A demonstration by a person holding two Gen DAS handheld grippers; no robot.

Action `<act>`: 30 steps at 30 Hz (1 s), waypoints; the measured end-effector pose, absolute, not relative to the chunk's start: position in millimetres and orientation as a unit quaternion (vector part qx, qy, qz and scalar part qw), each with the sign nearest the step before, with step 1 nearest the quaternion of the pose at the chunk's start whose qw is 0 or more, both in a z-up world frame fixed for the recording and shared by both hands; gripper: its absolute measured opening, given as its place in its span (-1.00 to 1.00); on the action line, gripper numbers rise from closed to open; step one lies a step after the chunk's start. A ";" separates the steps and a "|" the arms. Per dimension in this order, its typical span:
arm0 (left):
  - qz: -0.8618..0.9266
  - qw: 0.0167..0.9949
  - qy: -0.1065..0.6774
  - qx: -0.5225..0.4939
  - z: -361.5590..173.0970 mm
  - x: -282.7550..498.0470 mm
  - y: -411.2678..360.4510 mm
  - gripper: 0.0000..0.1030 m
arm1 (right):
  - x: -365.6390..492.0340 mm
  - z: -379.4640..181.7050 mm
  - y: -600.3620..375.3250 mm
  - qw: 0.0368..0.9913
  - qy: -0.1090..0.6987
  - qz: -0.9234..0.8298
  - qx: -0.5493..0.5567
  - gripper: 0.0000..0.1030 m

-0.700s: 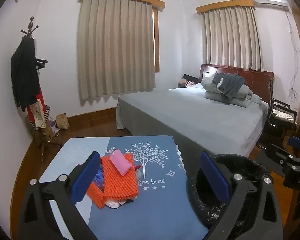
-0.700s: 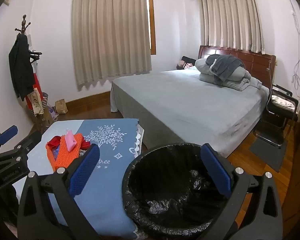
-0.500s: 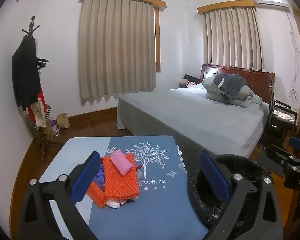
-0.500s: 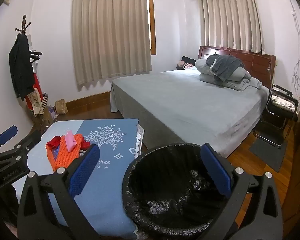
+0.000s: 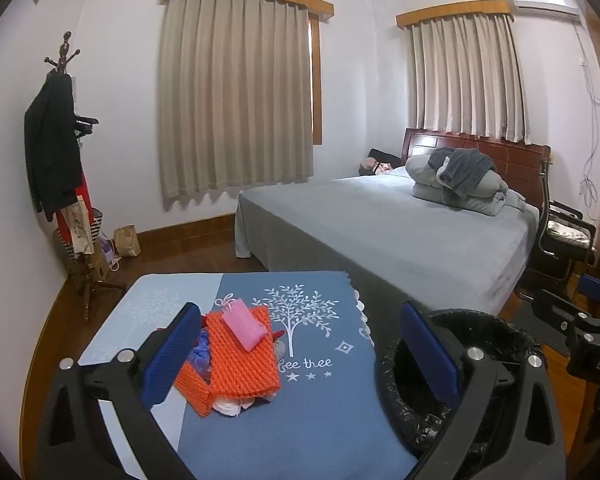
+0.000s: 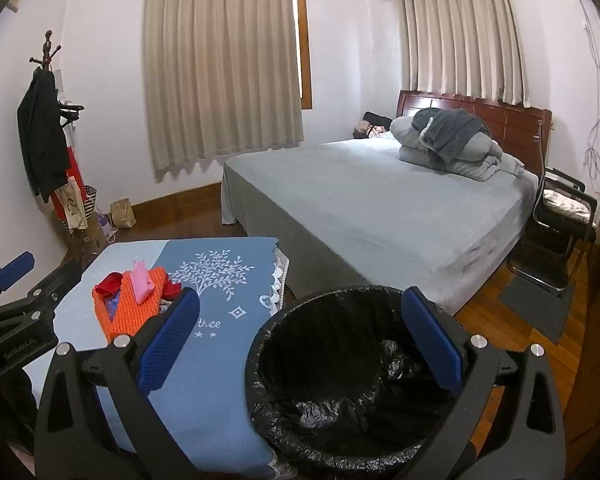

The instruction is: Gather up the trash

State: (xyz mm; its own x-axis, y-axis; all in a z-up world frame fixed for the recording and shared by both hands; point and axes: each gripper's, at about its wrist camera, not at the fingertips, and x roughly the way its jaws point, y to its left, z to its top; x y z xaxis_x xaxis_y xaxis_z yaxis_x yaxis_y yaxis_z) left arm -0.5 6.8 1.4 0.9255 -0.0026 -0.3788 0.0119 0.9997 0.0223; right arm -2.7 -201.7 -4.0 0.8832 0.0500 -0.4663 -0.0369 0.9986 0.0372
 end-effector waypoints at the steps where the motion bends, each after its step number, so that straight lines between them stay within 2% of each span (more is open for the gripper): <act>1: -0.004 0.981 0.193 0.012 1.3 -0.4 6.7 0.88 | -2.7 -3.9 -201.7 0.970 0.240 0.023 0.014 0.91; 30: -0.003 0.981 0.193 0.012 0.1 -0.7 9.6 0.88 | -2.0 -5.3 -203.1 0.970 0.241 0.023 0.014 0.91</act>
State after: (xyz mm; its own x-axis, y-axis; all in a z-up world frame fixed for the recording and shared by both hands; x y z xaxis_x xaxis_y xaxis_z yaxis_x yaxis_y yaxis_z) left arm -0.7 9.6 0.1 0.9252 -0.0008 -0.3794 0.0100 0.9997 0.0224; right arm -2.0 -203.1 -5.3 0.8826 0.0508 -0.4673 -0.0369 0.9986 0.0389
